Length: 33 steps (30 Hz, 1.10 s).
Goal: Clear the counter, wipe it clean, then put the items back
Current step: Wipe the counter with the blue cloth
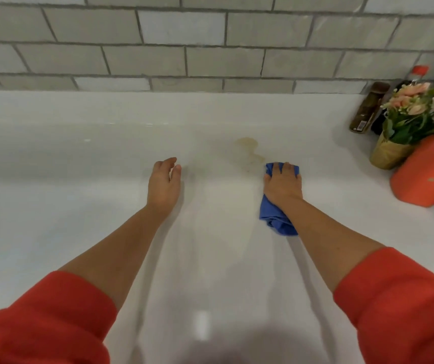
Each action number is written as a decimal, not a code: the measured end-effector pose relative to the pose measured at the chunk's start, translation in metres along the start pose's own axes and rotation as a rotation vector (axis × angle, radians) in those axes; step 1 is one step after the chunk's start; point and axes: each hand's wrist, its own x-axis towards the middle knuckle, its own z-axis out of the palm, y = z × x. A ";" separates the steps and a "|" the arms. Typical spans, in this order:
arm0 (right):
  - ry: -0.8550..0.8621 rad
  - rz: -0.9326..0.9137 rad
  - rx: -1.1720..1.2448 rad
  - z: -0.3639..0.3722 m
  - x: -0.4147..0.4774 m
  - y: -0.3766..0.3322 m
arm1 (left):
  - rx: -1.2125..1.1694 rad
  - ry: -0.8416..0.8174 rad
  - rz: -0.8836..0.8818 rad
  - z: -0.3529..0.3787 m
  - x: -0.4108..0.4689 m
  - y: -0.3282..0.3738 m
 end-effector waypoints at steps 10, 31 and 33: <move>-0.189 -0.749 0.220 0.001 -0.044 -0.026 | 0.060 0.016 -0.068 0.021 0.051 0.005; -0.123 -0.444 0.381 -0.010 0.055 0.009 | 0.078 0.067 -0.093 0.033 0.054 -0.003; -0.137 -0.273 0.267 -0.008 0.081 0.016 | 0.076 0.069 -0.100 0.034 0.055 -0.002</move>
